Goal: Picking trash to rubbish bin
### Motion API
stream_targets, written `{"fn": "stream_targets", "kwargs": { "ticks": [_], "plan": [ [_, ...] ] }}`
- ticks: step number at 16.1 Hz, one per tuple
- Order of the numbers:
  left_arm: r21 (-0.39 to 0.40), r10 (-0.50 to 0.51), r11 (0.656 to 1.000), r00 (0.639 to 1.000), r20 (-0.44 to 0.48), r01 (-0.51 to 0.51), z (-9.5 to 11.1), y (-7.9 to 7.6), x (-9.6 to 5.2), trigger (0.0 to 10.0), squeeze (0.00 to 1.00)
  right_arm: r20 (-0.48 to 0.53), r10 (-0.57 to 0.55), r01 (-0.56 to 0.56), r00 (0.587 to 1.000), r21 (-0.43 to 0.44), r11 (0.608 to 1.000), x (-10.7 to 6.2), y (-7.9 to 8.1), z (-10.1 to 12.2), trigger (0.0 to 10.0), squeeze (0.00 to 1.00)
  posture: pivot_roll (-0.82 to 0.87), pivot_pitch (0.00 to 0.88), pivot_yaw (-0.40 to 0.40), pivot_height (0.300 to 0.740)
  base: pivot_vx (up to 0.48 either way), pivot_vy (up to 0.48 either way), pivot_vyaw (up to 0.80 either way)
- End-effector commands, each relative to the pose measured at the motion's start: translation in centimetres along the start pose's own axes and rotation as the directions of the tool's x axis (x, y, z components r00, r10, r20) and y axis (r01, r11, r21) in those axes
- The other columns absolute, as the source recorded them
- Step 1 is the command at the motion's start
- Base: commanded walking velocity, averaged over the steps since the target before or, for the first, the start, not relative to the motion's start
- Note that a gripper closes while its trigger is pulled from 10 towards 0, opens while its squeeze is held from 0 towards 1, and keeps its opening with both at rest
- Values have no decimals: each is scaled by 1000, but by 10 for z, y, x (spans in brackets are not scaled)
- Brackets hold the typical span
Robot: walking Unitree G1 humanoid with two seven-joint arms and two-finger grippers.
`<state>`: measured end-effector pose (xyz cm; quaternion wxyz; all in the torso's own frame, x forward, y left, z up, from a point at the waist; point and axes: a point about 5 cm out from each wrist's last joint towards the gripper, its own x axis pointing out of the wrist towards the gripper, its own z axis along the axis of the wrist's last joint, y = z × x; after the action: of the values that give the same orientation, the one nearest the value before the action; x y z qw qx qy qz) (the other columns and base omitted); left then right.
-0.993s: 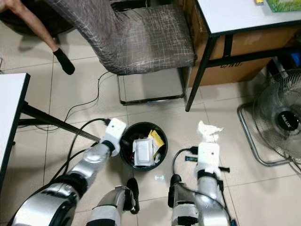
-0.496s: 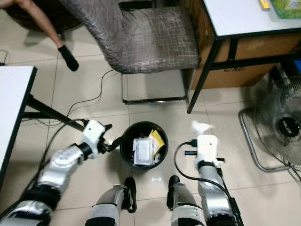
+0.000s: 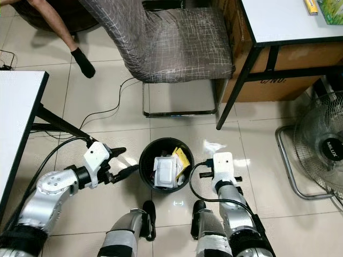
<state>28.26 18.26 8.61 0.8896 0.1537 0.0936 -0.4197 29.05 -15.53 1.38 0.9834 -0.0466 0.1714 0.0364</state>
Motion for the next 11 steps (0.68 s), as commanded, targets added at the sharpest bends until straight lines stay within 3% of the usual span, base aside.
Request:
{"fn": "stream_targets", "kwargs": {
  "ticks": [1, 6, 9, 11],
  "plan": [
    [-16, -55, 998, 998, -38, 54, -8, -9, -5, 10000, 0, -37, 19, -18, 999, 29, 999, -2, 3, -11, 10000, 0, 240, 391, 42, 740, 0, 0, 0],
    [-20, -73, 997, 996, -50, 72, -6, -13, -9, 10000, 0, -20, 81, -77, 996, 158, 984, 5, 7, -5, 10000, 0, 258, 397, 54, 740, 0, 0, 0],
    [-13, -104, 995, 993, -64, 103, -5, -17, -11, 10000, 0, 26, 119, -121, 993, 287, 950, 11, 6, 5, 10000, 0, 275, 404, 64, 740, 0, 0, 0],
    [-12, -104, 995, 992, -68, 103, -4, -16, -12, 10000, 0, 46, 142, -149, 989, 303, 941, 14, 8, 11, 10000, 0, 279, 405, 66, 740, 0, 0, 0]
  ]
}}
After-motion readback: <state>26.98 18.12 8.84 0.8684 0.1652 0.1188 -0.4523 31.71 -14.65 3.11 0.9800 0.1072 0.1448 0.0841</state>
